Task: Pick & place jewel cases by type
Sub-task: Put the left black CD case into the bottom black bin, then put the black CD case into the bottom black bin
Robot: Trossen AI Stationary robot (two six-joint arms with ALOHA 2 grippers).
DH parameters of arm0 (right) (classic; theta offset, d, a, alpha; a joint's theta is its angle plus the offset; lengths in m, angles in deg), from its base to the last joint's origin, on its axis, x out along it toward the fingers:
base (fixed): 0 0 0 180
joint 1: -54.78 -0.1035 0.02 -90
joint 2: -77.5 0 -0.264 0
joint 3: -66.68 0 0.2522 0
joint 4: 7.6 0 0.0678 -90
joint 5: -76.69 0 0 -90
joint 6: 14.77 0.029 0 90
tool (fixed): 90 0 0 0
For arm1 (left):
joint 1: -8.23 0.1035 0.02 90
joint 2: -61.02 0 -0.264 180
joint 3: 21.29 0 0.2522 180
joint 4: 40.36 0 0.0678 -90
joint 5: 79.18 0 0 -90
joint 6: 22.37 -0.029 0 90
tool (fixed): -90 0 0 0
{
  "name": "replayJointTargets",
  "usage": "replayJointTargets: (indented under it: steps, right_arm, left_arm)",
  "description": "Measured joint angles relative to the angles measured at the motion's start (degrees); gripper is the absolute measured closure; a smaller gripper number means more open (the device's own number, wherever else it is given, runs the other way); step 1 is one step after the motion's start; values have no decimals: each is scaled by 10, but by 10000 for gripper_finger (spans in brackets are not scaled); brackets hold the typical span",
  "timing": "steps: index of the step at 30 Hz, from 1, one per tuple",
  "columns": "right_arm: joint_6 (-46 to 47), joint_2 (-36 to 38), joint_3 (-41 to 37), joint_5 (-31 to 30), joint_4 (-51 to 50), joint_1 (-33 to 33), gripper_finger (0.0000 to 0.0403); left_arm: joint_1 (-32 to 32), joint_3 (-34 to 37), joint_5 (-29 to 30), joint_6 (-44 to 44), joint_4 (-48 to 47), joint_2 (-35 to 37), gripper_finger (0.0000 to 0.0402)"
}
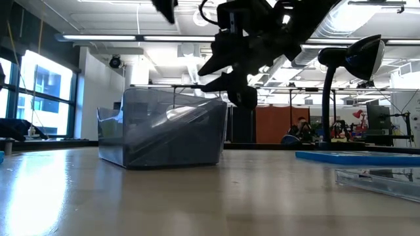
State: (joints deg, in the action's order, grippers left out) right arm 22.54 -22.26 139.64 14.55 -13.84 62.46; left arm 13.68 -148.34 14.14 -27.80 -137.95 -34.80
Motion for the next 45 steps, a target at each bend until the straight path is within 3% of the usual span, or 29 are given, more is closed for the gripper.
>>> replayJointTargets:
  steps: [4,9,17,22,30,37,42,45]
  right_arm:
    - [-44,24,0,8,-28,8,297]
    - [-136,87,0,-17,-95,18,330]
    - [-261,213,1,-186,-210,12,367]
    - [-263,260,0,-240,-235,6,381]
    - [-263,268,0,-241,-231,-10,383]
    - [-263,268,0,-249,-231,-10,382]
    - [-264,268,0,-259,-239,-10,385]
    - [-291,276,0,-261,-248,-17,390]
  left_arm:
    - [-75,121,48,67,61,0,389]
    - [-151,273,159,164,164,5,392]
    - [-207,454,196,281,434,4,400]
    - [-206,511,184,329,496,5,401]
    - [-206,520,175,336,494,7,401]
    - [-240,448,169,331,398,4,401]
    - [-276,396,225,335,360,4,401]
    - [-292,352,272,361,292,4,401]
